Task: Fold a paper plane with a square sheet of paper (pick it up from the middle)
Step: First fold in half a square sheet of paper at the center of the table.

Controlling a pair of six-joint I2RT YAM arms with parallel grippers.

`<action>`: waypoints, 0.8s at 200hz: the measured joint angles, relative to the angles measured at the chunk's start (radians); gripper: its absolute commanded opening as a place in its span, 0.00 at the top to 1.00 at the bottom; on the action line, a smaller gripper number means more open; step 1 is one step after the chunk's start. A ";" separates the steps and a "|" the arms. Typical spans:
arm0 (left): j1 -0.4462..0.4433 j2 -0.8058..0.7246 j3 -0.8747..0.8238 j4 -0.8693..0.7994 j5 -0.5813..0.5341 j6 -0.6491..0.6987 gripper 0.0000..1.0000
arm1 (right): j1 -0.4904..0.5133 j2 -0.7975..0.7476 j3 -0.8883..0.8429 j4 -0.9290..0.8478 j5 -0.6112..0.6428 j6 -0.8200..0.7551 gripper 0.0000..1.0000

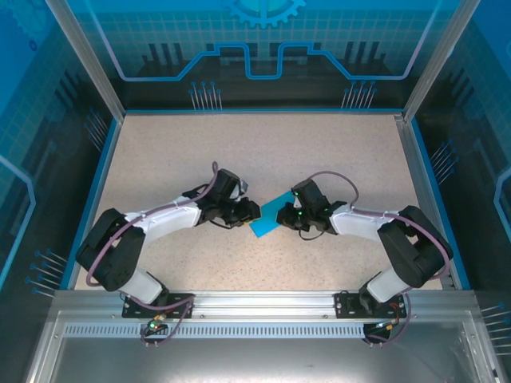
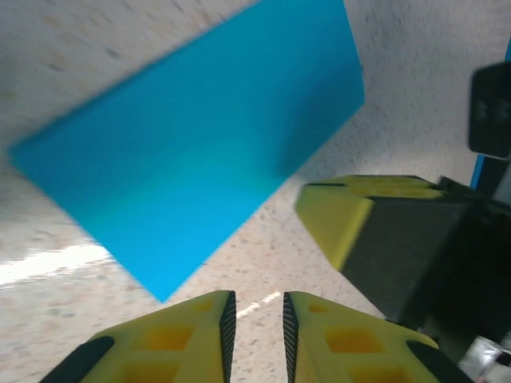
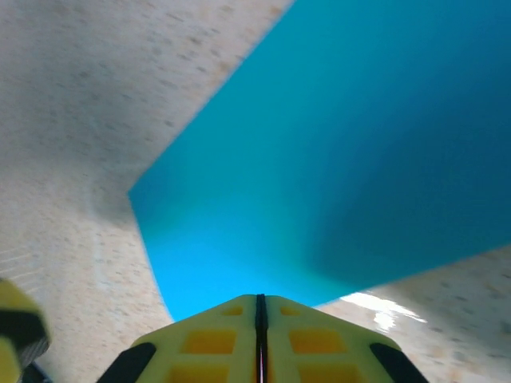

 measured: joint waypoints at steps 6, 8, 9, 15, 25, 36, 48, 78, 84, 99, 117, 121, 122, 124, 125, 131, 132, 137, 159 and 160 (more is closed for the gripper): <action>-0.013 0.015 0.003 0.010 0.003 -0.010 0.80 | -0.004 0.001 -0.008 0.002 -0.007 -0.002 0.94; -0.018 0.023 0.005 0.013 0.003 -0.019 0.80 | -0.005 0.002 -0.010 0.002 -0.009 -0.003 0.94; -0.019 0.025 0.006 0.014 0.003 -0.020 0.80 | -0.006 0.003 -0.011 0.003 -0.013 -0.004 0.95; -0.029 0.046 0.014 0.018 0.003 -0.030 0.82 | -0.007 0.008 -0.012 0.010 -0.020 -0.005 0.95; -0.039 0.081 0.028 0.026 0.004 -0.043 0.84 | -0.007 0.023 -0.011 0.034 -0.031 -0.008 0.96; -0.045 0.121 0.043 0.034 0.004 -0.061 0.86 | -0.007 0.043 -0.011 0.058 -0.046 -0.008 0.97; -0.047 0.158 0.058 0.037 0.004 -0.075 0.88 | -0.007 0.066 -0.011 0.079 -0.054 -0.008 0.97; -0.057 0.211 0.097 0.036 0.007 -0.092 0.90 | -0.013 0.098 -0.011 0.106 -0.071 -0.008 0.98; -0.060 0.215 0.103 0.035 0.007 -0.095 0.91 | -0.014 0.099 -0.011 0.108 -0.072 -0.008 0.98; -0.063 0.221 0.116 0.032 0.011 -0.100 0.91 | -0.018 0.102 -0.011 0.118 -0.073 -0.008 0.98; -0.065 0.227 0.127 0.026 0.014 -0.101 0.92 | -0.022 0.111 -0.011 0.122 -0.076 -0.008 0.98; -0.066 0.229 0.130 0.025 0.015 -0.103 0.92 | -0.022 0.113 -0.011 0.122 -0.076 -0.008 0.98; -0.066 0.229 0.130 0.025 0.015 -0.103 0.92 | -0.022 0.114 -0.011 0.122 -0.076 -0.008 0.98; -0.066 0.231 0.131 0.024 0.015 -0.103 0.92 | -0.023 0.115 -0.011 0.122 -0.076 -0.008 0.98; -0.066 0.232 0.132 0.024 0.015 -0.104 0.92 | -0.023 0.116 -0.011 0.122 -0.076 -0.008 0.98; -0.067 0.238 0.133 0.025 0.016 -0.105 0.93 | -0.023 0.118 -0.011 0.122 -0.076 -0.008 0.98; -0.067 0.240 0.134 0.025 0.017 -0.105 0.93 | -0.024 0.119 -0.011 0.122 -0.076 -0.008 0.98; -0.068 0.246 0.134 0.024 0.019 -0.108 0.94 | -0.025 0.121 -0.011 0.122 -0.077 -0.008 0.98; -0.068 0.284 0.134 0.024 0.026 -0.119 0.95 | -0.027 0.122 -0.011 0.123 -0.082 -0.008 0.98; -0.068 0.286 0.134 0.024 0.027 -0.120 0.95 | -0.027 0.122 -0.011 0.123 -0.082 -0.008 0.98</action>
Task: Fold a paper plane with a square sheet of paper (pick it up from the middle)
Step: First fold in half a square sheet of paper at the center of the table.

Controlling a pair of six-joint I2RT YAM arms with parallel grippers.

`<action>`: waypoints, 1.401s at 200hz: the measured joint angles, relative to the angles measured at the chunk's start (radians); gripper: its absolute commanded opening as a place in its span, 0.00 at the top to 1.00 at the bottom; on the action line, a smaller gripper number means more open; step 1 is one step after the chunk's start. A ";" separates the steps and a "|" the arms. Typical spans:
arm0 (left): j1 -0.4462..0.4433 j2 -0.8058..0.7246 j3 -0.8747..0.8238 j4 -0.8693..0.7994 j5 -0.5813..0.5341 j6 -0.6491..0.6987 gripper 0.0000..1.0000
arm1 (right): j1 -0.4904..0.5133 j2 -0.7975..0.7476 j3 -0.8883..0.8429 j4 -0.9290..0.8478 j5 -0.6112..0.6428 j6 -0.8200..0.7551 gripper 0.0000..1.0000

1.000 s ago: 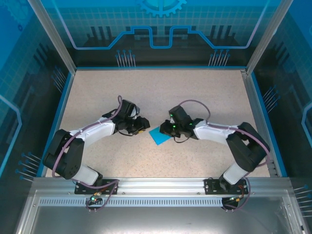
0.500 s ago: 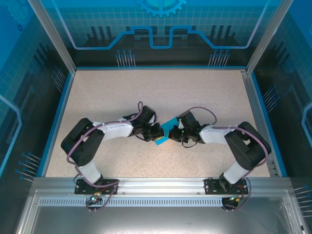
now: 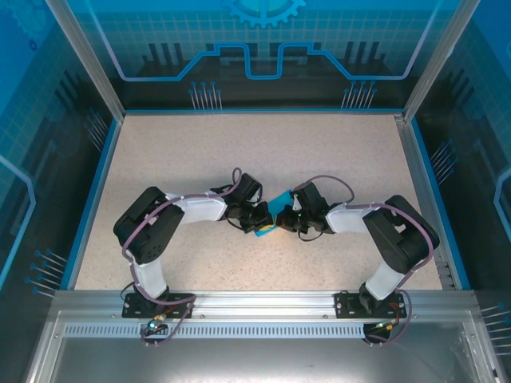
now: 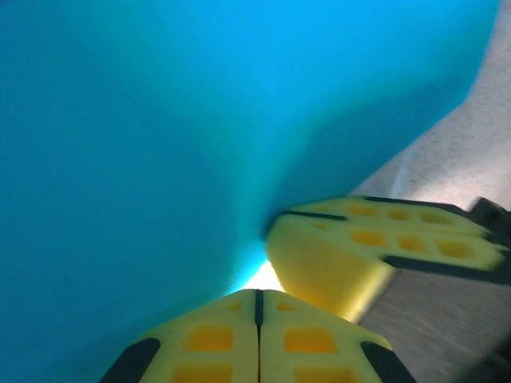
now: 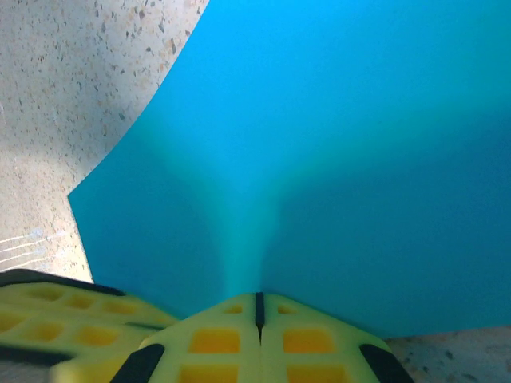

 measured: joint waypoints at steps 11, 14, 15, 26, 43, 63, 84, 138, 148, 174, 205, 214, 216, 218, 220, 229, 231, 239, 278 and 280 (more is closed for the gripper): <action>0.000 0.013 0.000 -0.003 0.003 -0.004 0.95 | -0.001 0.000 0.000 0.000 -0.001 0.000 0.98; -0.001 0.015 0.000 -0.003 0.004 -0.004 0.95 | -0.001 0.000 0.000 0.000 -0.001 0.000 0.98; -0.001 0.015 0.000 -0.003 0.004 -0.005 0.95 | -0.001 0.000 0.000 0.000 -0.001 0.000 0.98; -0.001 0.017 0.000 -0.005 0.003 -0.006 0.95 | -0.002 0.001 0.000 0.000 -0.002 0.000 0.98; -0.002 0.017 0.000 -0.010 0.003 -0.006 0.95 | -0.002 0.002 0.000 0.000 -0.004 0.000 0.98; -0.002 0.017 0.000 -0.021 0.002 -0.005 0.95 | -0.002 0.002 0.000 0.000 -0.005 0.000 0.98; -0.002 0.018 -0.001 -0.024 0.002 -0.006 0.95 | -0.005 0.002 0.001 -0.002 -0.013 -0.005 0.97; -0.002 0.018 -0.008 -0.016 0.003 -0.006 0.95 | -0.008 0.001 0.002 -0.002 -0.053 -0.039 0.96; -0.002 0.018 -0.008 -0.016 0.002 -0.006 0.95 | -0.008 0.001 0.002 -0.003 -0.053 -0.043 0.96; -0.002 0.018 -0.008 -0.016 0.002 -0.006 0.95 | -0.020 0.006 0.006 -0.019 -0.052 -0.046 0.96; -0.002 0.018 -0.009 -0.016 0.002 -0.006 0.95 | -0.056 0.020 0.020 -0.039 -0.071 -0.058 0.96; -0.002 0.018 -0.010 -0.013 0.002 -0.006 0.95 | -0.072 0.022 0.022 -0.043 -0.076 -0.066 0.97; -0.002 0.018 -0.011 -0.013 0.002 -0.006 0.95 | -0.076 0.022 0.022 -0.044 -0.076 -0.068 0.96; -0.002 0.018 -0.012 -0.013 0.002 -0.006 0.95 | -0.082 0.022 0.022 -0.045 -0.077 -0.071 0.96; -0.002 0.018 -0.012 -0.012 0.002 -0.006 0.95 | -0.087 0.022 0.022 -0.046 -0.078 -0.072 0.96; -0.002 0.018 -0.015 -0.008 0.002 -0.006 0.95 | -0.111 0.022 0.022 -0.050 -0.084 -0.081 0.96; -0.002 0.018 -0.015 -0.007 0.002 -0.006 0.95 | -0.116 0.022 0.022 -0.052 -0.085 -0.084 0.97; -0.002 0.018 -0.016 -0.004 0.002 -0.006 0.95 | -0.139 0.022 0.022 -0.056 -0.092 -0.092 0.96; -0.002 0.018 -0.026 0.017 0.003 -0.007 0.95 | -0.247 0.022 0.031 -0.085 -0.106 -0.135 0.96; -0.002 0.018 -0.026 0.018 0.003 -0.007 0.95 | -0.253 0.022 0.031 -0.085 -0.106 -0.137 0.96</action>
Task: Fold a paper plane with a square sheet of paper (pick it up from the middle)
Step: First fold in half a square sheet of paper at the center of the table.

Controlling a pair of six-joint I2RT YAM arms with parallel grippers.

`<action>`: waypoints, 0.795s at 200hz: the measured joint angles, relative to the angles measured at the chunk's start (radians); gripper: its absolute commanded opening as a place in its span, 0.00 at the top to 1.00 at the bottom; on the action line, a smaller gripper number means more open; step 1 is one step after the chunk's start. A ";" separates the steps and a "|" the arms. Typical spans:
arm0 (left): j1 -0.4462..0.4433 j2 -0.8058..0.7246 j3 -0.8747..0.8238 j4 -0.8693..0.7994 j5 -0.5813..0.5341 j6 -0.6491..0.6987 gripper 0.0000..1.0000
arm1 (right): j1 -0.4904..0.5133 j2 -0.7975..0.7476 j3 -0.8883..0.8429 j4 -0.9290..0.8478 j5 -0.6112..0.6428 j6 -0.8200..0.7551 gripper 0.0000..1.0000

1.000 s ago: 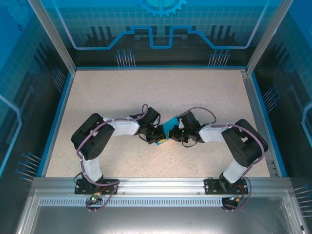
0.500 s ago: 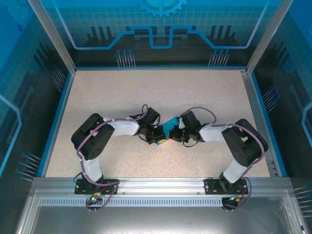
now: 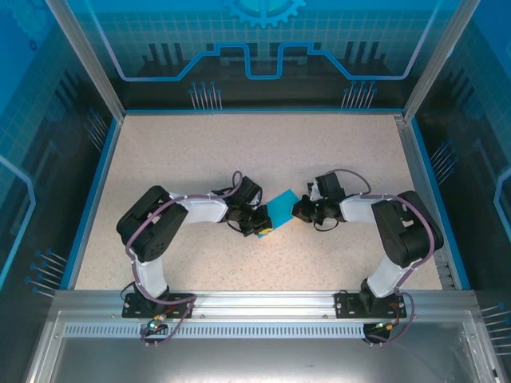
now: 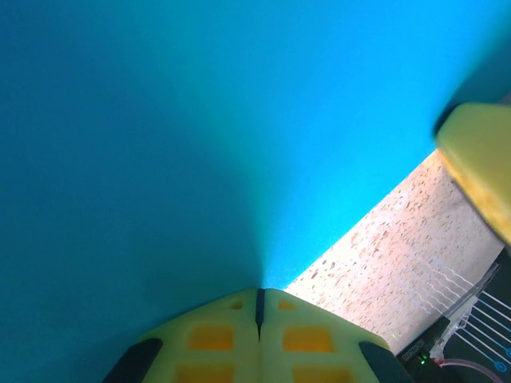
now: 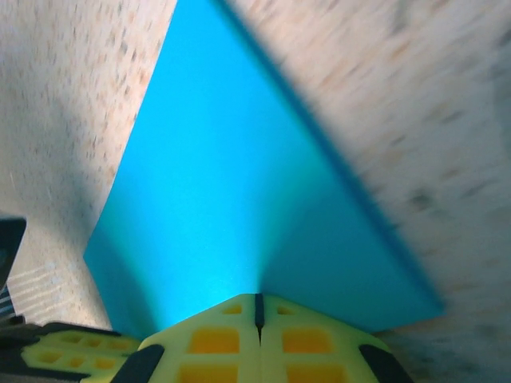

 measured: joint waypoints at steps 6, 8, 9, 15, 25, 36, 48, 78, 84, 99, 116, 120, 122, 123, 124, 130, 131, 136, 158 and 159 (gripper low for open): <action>0.000 0.000 -0.002 0.003 0.000 0.000 0.95 | -0.018 0.000 0.001 -0.002 0.000 -0.003 0.96; 0.000 0.000 -0.002 0.004 0.001 0.000 0.95 | -0.024 0.000 0.001 -0.003 0.000 -0.005 0.96; 0.000 0.000 -0.002 0.005 0.001 0.000 0.95 | -0.026 0.000 0.001 -0.003 0.000 -0.005 0.96; 0.000 0.000 -0.002 0.005 0.000 0.000 0.95 | -0.042 0.000 0.001 -0.004 0.000 -0.007 0.96; 0.000 0.000 -0.002 0.009 0.000 0.000 0.95 | -0.069 0.000 0.001 -0.005 -0.004 -0.013 0.96; -0.001 0.000 -0.002 0.009 0.000 0.000 0.95 | -0.095 0.000 0.001 -0.005 -0.007 -0.014 0.96; -0.001 0.000 -0.002 0.010 0.000 0.000 0.95 | -0.114 0.000 0.005 -0.013 -0.006 -0.018 0.96; -0.001 0.000 -0.002 0.010 0.000 0.001 0.95 | -0.137 -0.018 0.021 -0.048 0.045 -0.022 0.96; -0.001 0.000 -0.002 0.010 0.000 0.001 0.95 | -0.140 -0.032 0.021 -0.058 0.056 -0.021 0.96; -0.001 0.000 -0.002 0.010 0.000 0.001 0.95 | -0.136 -0.087 0.021 -0.074 0.080 -0.023 0.95; -0.001 0.000 -0.001 0.008 0.000 0.002 0.95 | -0.117 -0.153 0.021 -0.072 0.077 -0.024 0.95; -0.001 0.000 0.000 0.007 0.000 0.002 0.95 | -0.108 -0.160 0.021 -0.066 0.066 -0.022 0.95; -0.001 0.000 0.000 0.006 0.000 0.002 0.95 | -0.105 -0.163 0.021 -0.064 0.065 -0.021 0.95; -0.001 0.000 0.001 0.006 0.000 0.002 0.95 | -0.104 -0.164 0.021 -0.063 0.064 -0.021 0.95; -0.001 0.000 0.001 0.006 0.000 0.002 0.95 | -0.100 -0.166 0.021 -0.061 0.059 -0.020 0.95; -0.001 0.001 0.005 0.002 0.000 0.002 0.95 | -0.084 -0.166 0.021 -0.050 0.045 -0.018 0.95; -0.001 0.001 0.005 0.001 0.000 0.002 0.95 | -0.077 -0.164 0.021 -0.047 0.040 -0.016 0.95; -0.001 0.001 0.006 -0.002 0.000 0.003 0.95 | -0.060 -0.159 0.021 -0.040 0.032 -0.013 0.95; -0.002 0.002 0.010 -0.010 0.000 0.004 0.95 | 0.045 -0.098 0.021 -0.028 -0.005 0.010 0.95; -0.002 0.002 0.011 -0.010 0.000 0.004 0.95 | 0.049 -0.096 0.021 -0.027 -0.007 0.012 0.95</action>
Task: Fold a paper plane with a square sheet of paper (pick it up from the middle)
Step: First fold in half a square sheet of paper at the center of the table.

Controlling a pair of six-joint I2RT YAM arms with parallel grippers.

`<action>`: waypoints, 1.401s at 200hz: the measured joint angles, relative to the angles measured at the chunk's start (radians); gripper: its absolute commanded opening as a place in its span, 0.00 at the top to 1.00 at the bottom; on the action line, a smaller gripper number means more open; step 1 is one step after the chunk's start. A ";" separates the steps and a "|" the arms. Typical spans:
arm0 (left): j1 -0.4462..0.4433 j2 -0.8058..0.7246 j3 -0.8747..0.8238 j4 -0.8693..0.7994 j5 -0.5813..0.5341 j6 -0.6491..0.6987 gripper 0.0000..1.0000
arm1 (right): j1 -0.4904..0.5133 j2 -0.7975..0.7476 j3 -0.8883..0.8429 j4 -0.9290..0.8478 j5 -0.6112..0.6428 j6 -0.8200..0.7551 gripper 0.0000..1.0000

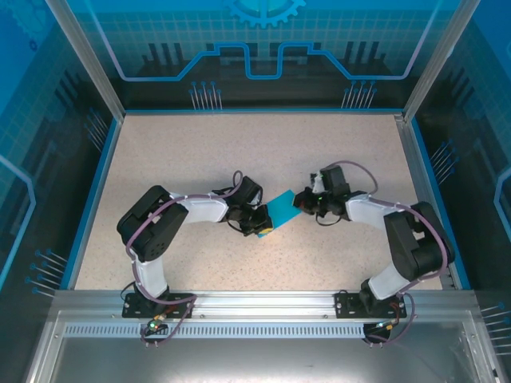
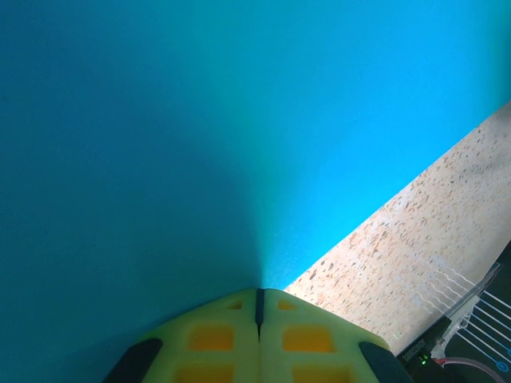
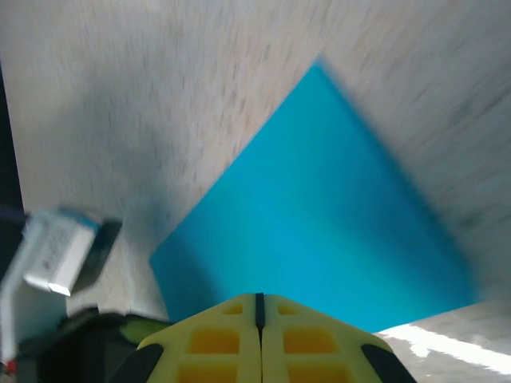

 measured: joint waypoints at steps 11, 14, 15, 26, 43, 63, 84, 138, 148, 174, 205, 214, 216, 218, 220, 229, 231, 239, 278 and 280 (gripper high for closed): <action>0.000 0.000 0.001 -0.003 0.000 0.000 0.95 | 0.039 0.035 0.000 0.003 -0.010 0.011 0.95; 0.000 0.000 0.002 -0.004 0.000 0.000 0.95 | 0.047 0.045 0.000 0.004 -0.012 0.016 0.95; 0.000 0.000 0.002 -0.005 0.000 0.000 0.95 | 0.050 0.049 0.000 0.005 -0.013 0.018 0.95; 0.000 0.000 0.005 -0.012 0.000 0.004 0.95 | 0.062 0.078 0.000 0.008 -0.016 0.029 0.95; 0.000 0.000 0.009 -0.024 -0.001 0.006 0.95 | 0.062 0.111 0.000 0.018 -0.015 0.042 0.96; 0.000 0.000 0.015 -0.036 -0.003 0.010 0.95 | 0.062 0.118 0.000 0.032 -0.018 0.047 0.96; 0.000 0.000 0.023 -0.050 -0.004 0.029 0.90 | 0.061 0.119 0.000 0.032 -0.017 0.047 0.96; 0.000 -0.006 0.080 -0.048 0.033 0.104 0.85 | 0.062 0.120 0.003 0.024 -0.011 0.047 0.96; 0.000 -0.006 0.097 -0.044 0.038 0.111 0.86 | 0.062 0.122 0.003 0.023 -0.011 0.047 0.96; 0.000 -0.004 0.118 -0.040 0.039 0.131 0.87 | 0.062 0.124 0.010 0.013 -0.011 0.047 0.96; 0.000 0.028 0.119 -0.036 0.039 0.132 0.88 | 0.062 0.127 0.015 0.004 -0.011 0.047 0.96; 0.000 0.044 0.119 -0.034 0.039 0.132 0.88 | 0.062 0.127 0.016 0.003 -0.011 0.047 0.96; 0.000 0.047 0.119 -0.034 0.039 0.132 0.88 | 0.062 0.128 0.016 0.003 -0.011 0.047 0.96; 0.000 0.050 0.119 -0.033 0.039 0.132 0.88 | 0.062 0.128 0.016 0.003 -0.011 0.047 0.96; 0.000 0.053 0.119 -0.033 0.039 0.132 0.89 | 0.062 0.128 0.016 0.003 -0.011 0.047 0.96; 0.000 0.066 0.119 -0.033 0.039 0.132 0.89 | 0.062 0.128 0.016 0.003 -0.011 0.047 0.96; 0.000 0.068 0.119 -0.033 0.039 0.132 0.89 | 0.062 0.128 0.016 0.003 -0.011 0.047 0.96; 0.000 0.076 0.119 -0.033 0.039 0.132 0.89 | 0.062 0.128 0.017 0.002 -0.011 0.047 0.96; 0.000 0.088 0.115 -0.029 0.038 0.138 0.89 | 0.062 0.131 0.023 -0.008 -0.011 0.046 0.96; 0.000 0.088 0.113 -0.028 0.038 0.138 0.89 | 0.062 0.131 0.023 -0.008 -0.011 0.046 0.96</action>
